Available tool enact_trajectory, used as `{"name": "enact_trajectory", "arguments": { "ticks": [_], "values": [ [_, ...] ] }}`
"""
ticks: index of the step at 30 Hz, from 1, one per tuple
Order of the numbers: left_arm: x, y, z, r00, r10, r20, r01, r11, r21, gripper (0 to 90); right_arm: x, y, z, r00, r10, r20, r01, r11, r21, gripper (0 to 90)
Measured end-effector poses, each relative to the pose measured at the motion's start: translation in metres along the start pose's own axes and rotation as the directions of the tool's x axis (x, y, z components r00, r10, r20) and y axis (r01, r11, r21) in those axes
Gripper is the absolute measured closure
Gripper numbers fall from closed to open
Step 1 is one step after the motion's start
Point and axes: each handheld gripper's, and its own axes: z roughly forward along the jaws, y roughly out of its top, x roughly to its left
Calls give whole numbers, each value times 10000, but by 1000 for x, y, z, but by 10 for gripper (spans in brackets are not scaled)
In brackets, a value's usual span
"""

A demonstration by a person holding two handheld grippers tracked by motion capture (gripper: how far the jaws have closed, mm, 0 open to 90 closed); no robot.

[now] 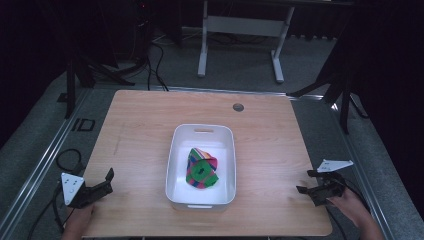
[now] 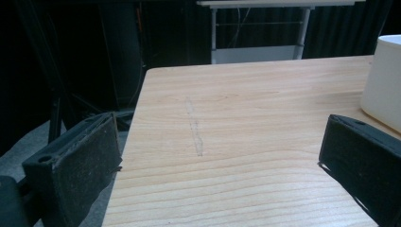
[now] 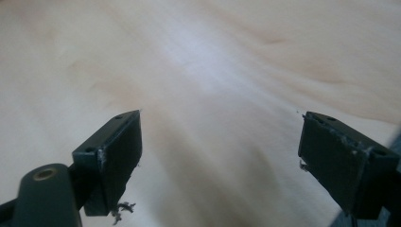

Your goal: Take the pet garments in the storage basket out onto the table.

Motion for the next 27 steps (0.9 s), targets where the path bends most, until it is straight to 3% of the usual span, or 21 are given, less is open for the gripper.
{"name": "enact_trajectory", "arguments": {
  "ticks": [3, 8, 9, 10, 11, 17, 27],
  "values": [
    [0, 0, 0, 10000, -13, -6, 13, 10000, -52, 2, 6, 16, -2, 9980, -609, -181, 627, 9901, 1256, 140],
    [0, 0, -1, 10000, -33, 58, 33, 10000, -51, 2, 11, 31, 0, 9935, -1060, -424, 1127, 9691, 2196, 138],
    [0, 0, -1, 10000, -32, 75, 33, 10000, -46, 2, 13, 34, 2, 9915, -1190, -523, 1282, 9609, 2453, 139],
    [0, 0, -1, 10000, -32, 75, 33, 10000, -46, 2, 13, 34, 2, 9915, -1190, -523, 1282, 9609, 2453, 139],
    [0, -1, -1, 10000, -27, 80, 28, 10000, -75, 2, 16, 38, 5, 9862, -1503, -687, 1637, 9465, 2780, 139],
    [0, -1, -1, 9997, -99, 201, 102, 9998, -165, 3, 27, 49, 14, 9664, -1997, -1616, 2421, 9186, 3125, 145],
    [0, -1, -1, 9995, -113, 288, 117, 9998, -153, 2, 41, 70, 23, 9382, -2523, -2367, 3221, 8869, 3313, 162]
  ]
}}
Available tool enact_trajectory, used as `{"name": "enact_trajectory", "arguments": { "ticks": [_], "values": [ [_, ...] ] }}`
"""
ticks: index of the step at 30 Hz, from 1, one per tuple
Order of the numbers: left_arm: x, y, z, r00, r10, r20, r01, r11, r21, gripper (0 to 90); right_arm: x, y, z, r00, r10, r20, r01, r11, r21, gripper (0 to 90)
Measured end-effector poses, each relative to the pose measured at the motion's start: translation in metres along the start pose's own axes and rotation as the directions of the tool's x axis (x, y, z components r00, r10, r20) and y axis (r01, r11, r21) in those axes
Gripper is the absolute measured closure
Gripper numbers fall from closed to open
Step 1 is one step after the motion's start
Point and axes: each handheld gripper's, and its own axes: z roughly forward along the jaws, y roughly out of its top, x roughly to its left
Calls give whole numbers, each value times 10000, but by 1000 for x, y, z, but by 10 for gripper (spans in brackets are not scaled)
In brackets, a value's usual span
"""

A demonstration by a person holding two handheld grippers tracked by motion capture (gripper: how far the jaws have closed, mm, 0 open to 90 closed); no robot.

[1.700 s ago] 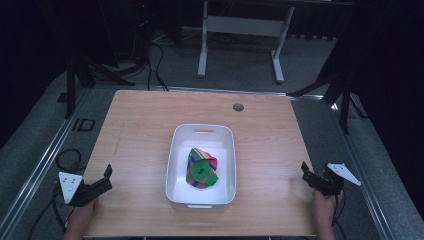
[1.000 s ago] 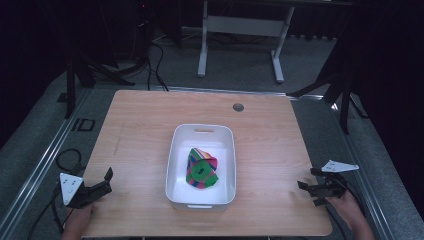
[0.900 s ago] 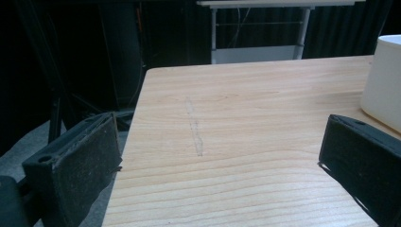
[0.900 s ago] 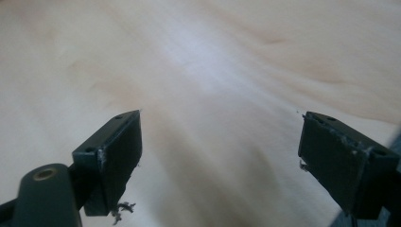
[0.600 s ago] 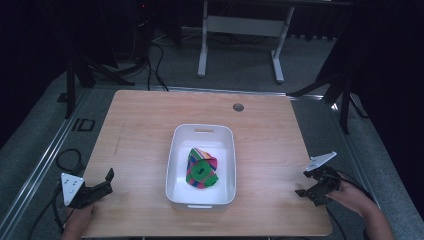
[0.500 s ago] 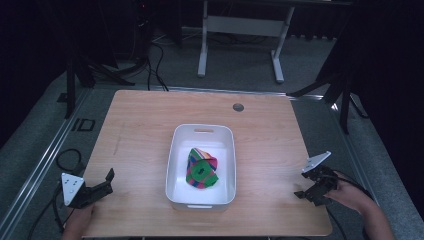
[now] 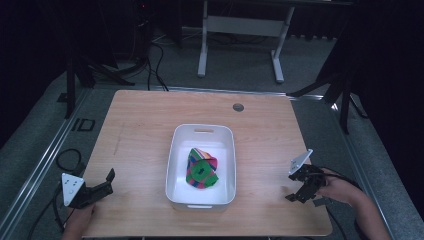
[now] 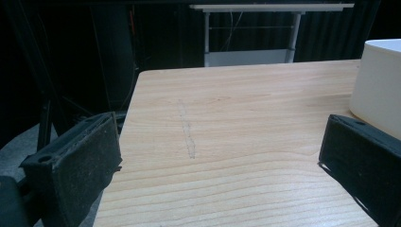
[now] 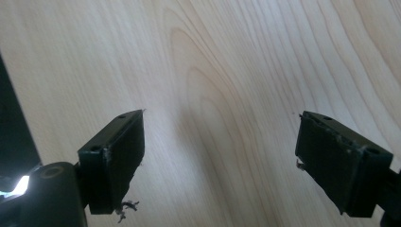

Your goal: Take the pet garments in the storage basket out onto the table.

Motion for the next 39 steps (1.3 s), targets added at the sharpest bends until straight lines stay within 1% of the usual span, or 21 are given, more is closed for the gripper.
{"name": "enact_trajectory", "arguments": {
  "ticks": [3, 7, 9, 12, 14, 15, 18, 19, 22, 23, 25, 27, 28, 29, 30, 32, 33, 34, 36, 38, 39],
  "values": [
    [0, 0, 0, 10000, -15, 41, 15, 10000, 37, 2, 4, 11, -2, 9995, -305, -61, 305, 9995, 71, 163],
    [0, 0, 0, 10000, -32, 84, 32, 10000, 32, 2, 10, 27, -6, 9980, -498, -378, 509, 9983, 279, 163],
    [0, 0, 0, 9999, -57, 105, 57, 10000, 9, 2, 12, 36, -7, 9966, -521, -642, 550, 9974, 456, 163],
    [1, 0, 0, 9999, -78, 104, 78, 10000, -22, 3, 16, 49, -9, 9942, -819, -701, 868, 9937, 711, 163],
    [1, 0, 0, 9999, -78, 104, 78, 10000, -22, 3, 16, 53, -10, 9935, -903, -696, 953, 9928, 719, 163],
    [1, 0, 0, 9999, -76, 137, 76, 10000, -11, 2, 18, 62, -12, 9924, -1006, -707, 1058, 9916, 748, 163],
    [1, 0, 0, 9998, -88, 159, 88, 10000, -7, 2, 19, 74, -15, 9908, -1162, -695, 1218, 9891, 823, 162],
    [1, 0, 0, 9998, -88, 159, 88, 10000, -7, 3, 19, 74, -15, 9908, -1162, -695, 1218, 9891, 823, 162],
    [1, 0, 0, 9999, -59, 152, 59, 10000, 21, 2, 22, 90, -19, 9877, -1384, -727, 1444, 9858, 857, 162],
    [1, 0, 0, 9999, -52, 164, 51, 10000, 37, 2, 23, 94, -20, 9877, -1366, -761, 1432, 9855, 905, 162],
    [1, 0, 0, 9998, -69, 164, 69, 10000, 20, 2, 25, 103, -22, 9850, -1541, -782, 1616, 9816, 1016, 155],
    [1, 0, 0, 9998, -76, 177, 75, 10000, 16, 2, 29, 112, -24, 9800, -1837, -760, 1912, 9757, 1068, 133],
    [1, 0, 0, 9998, -90, 187, 90, 10000, 16, 3, 32, 116, -25, 9769, -2023, -688, 2089, 9721, 1071, 145],
    [1, 0, 0, 9998, -86, 186, 86, 10000, 13, 3, 33, 121, -26, 9760, -2059, -712, 2128, 9709, 1098, 160],
    [1, 0, 0, 9998, -90, 183, 90, 10000, 13, 2, 34, 126, -27, 9782, -1904, -826, 1988, 9738, 1102, 165],
    [1, 0, 0, 9998, -68, 198, 68, 10000, 24, 2, 36, 135, -28, 9760, -2051, -731, 2118, 9720, 1017, 179],
    [1, 0, 0, 9998, -53, 202, 52, 10000, 32, 2, 37, 139, -28, 9732, -2172, -753, 2245, 9685, 1074, 182],
    [1, 0, 0, 9997, -56, 224, 55, 10000, 41, 2, 39, 143, -27, 9703, -2337, -622, 2394, 9649, 1079, 182],
    [1, 0, 0, 9997, -65, 226, 64, 10000, 18, 2, 42, 152, -26, 9659, -2505, -657, 2566, 9597, 1146, 182],
    [1, 0, 0, 9997, -85, 243, 84, 10000, 35, 2, 43, 155, -26, 9636, -2599, -620, 2655, 9575, 1126, 182],
    [1, 0, 0, 9997, -72, 234, 71, 10000, 20, 2, 45, 165, -24, 9589, -2767, -630, 2822, 9532, 1087, 176]
  ]
}}
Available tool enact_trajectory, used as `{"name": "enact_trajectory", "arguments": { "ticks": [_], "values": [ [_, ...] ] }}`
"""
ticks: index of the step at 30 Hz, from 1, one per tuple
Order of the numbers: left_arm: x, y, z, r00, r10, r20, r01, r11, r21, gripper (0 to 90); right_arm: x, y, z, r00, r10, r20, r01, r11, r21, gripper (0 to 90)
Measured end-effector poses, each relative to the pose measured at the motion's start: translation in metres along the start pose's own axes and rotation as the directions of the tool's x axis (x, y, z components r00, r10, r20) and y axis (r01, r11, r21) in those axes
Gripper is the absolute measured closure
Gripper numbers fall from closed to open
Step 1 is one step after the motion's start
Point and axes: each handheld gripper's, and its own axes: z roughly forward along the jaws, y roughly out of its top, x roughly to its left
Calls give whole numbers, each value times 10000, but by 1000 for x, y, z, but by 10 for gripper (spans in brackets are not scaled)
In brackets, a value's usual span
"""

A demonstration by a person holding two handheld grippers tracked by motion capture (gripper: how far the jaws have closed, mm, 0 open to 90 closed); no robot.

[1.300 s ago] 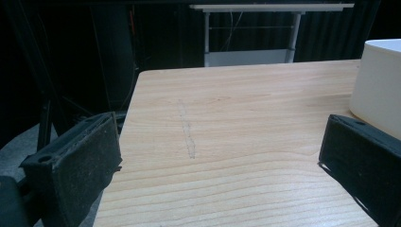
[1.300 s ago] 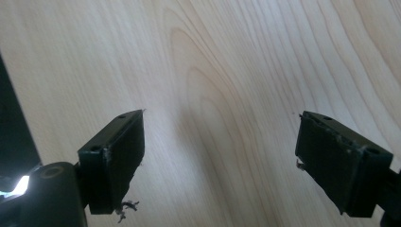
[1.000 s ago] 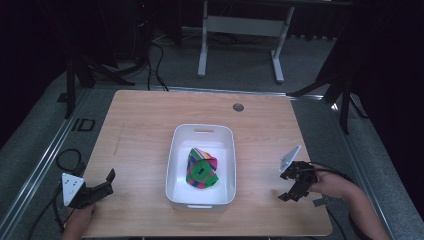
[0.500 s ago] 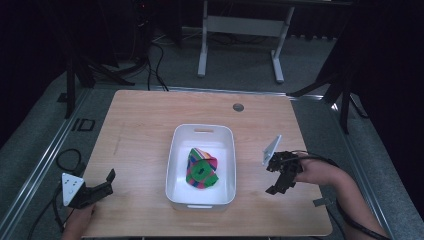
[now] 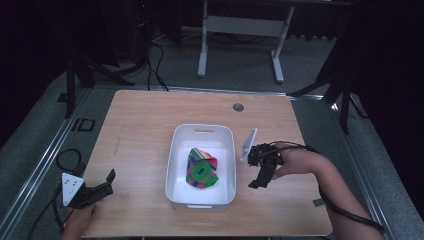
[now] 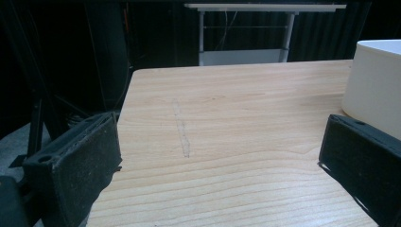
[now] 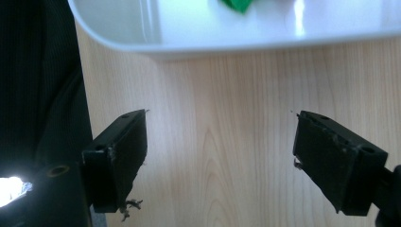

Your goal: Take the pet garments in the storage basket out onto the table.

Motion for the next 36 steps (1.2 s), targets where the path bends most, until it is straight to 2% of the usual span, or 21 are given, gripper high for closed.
{"name": "enact_trajectory", "arguments": {
  "ticks": [9, 17, 24, 36],
  "values": [
    [0, 0, 0, 10000, 2, 20, -2, 10000, -8, 3, -4, 36, 4, 9991, -418, 17, 418, 9991, 82, 168],
    [0, 0, 0, 10000, -23, 59, 23, 10000, -14, 2, -12, 65, 16, 9976, -685, 55, 685, 9976, 76, 179],
    [0, 0, 0, 10000, -28, 84, 28, 10000, -23, 3, -19, 83, 28, 9971, -763, 77, 760, 9965, 347, 179],
    [1, 0, -1, 9999, -17, 139, 17, 10000, -3, 2, -35, 105, 48, 9963, -822, 257, 810, 9958, 418, 179]
  ]
}}
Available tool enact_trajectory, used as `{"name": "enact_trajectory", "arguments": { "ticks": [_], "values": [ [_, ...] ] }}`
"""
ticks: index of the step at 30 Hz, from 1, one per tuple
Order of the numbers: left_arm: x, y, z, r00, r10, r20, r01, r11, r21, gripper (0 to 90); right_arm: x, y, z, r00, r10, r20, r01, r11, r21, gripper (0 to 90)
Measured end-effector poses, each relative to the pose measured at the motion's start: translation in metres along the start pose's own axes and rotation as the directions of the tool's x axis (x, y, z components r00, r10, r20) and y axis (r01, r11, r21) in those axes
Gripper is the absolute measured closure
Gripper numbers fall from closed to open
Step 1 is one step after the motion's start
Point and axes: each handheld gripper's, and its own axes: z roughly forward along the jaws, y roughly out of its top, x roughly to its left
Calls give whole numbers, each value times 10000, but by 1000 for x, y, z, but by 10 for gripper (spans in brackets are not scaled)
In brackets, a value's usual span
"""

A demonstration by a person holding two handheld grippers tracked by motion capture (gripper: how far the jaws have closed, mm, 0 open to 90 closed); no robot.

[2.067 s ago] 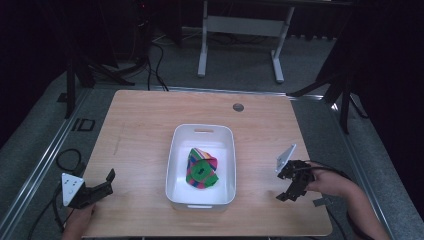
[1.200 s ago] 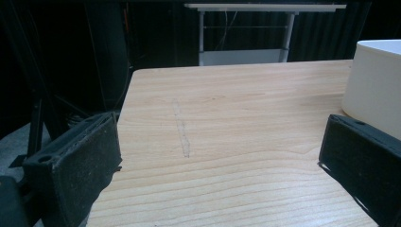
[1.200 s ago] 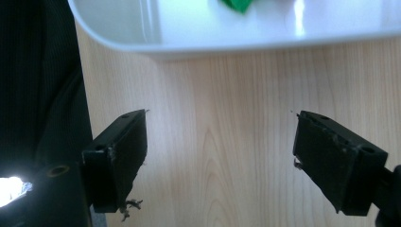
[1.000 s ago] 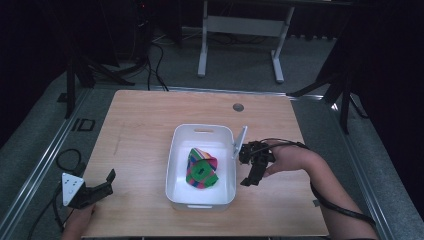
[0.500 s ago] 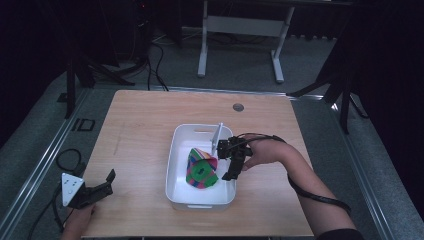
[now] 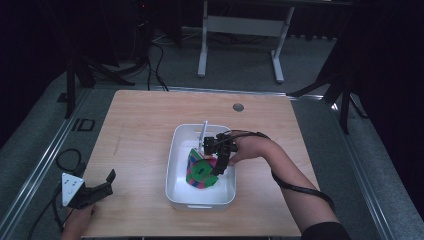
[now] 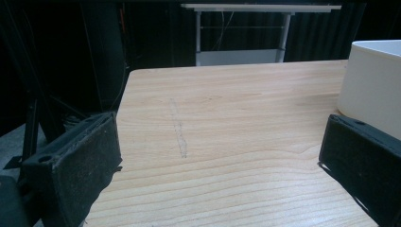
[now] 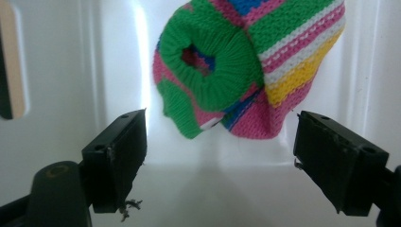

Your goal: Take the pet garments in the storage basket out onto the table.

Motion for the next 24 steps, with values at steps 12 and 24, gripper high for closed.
{"name": "enact_trajectory", "arguments": {
  "ticks": [12, 24],
  "values": [
    [0, 0, 0, 10000, -16, 44, 16, 10000, 14, 2, -10, 9, 28, 9999, 113, -5, -113, 9988, 479, 174],
    [0, 0, 0, 10000, -31, 44, 31, 10000, 1, 2, -7, 15, 53, 10000, 82, 3, -82, 9953, 970, 130]
  ]
}}
